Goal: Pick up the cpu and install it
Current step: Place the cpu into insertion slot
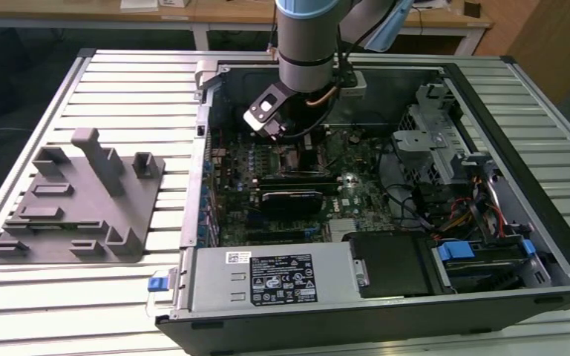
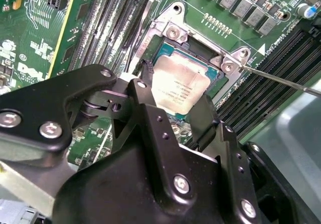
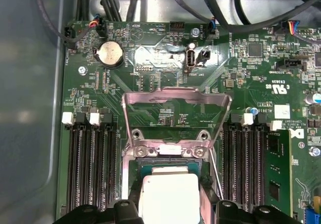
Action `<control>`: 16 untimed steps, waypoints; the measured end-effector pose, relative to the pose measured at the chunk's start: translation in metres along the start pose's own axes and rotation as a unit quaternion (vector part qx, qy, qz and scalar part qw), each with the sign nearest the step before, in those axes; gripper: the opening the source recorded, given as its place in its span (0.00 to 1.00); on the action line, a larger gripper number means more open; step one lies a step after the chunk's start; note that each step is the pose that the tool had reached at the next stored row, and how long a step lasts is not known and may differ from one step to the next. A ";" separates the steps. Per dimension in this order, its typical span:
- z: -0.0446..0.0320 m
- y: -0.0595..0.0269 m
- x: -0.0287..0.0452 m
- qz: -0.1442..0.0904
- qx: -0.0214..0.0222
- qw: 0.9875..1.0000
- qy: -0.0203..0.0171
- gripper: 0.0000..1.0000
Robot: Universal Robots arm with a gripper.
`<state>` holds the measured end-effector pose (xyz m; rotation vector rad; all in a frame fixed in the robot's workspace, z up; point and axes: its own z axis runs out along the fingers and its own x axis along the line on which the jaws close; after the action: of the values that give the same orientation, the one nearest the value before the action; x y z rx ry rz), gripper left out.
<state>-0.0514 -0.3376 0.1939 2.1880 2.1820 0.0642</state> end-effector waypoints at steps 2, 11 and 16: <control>0.0000 0.0000 0.0000 0.005 0.000 1.000 0.000 0.53; -0.0008 0.0004 0.0001 0.006 0.000 1.000 0.000 0.53; -0.0008 0.0011 0.0000 0.006 0.000 1.000 0.000 0.53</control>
<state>-0.0504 -0.3375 0.1948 2.2001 2.1696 0.0637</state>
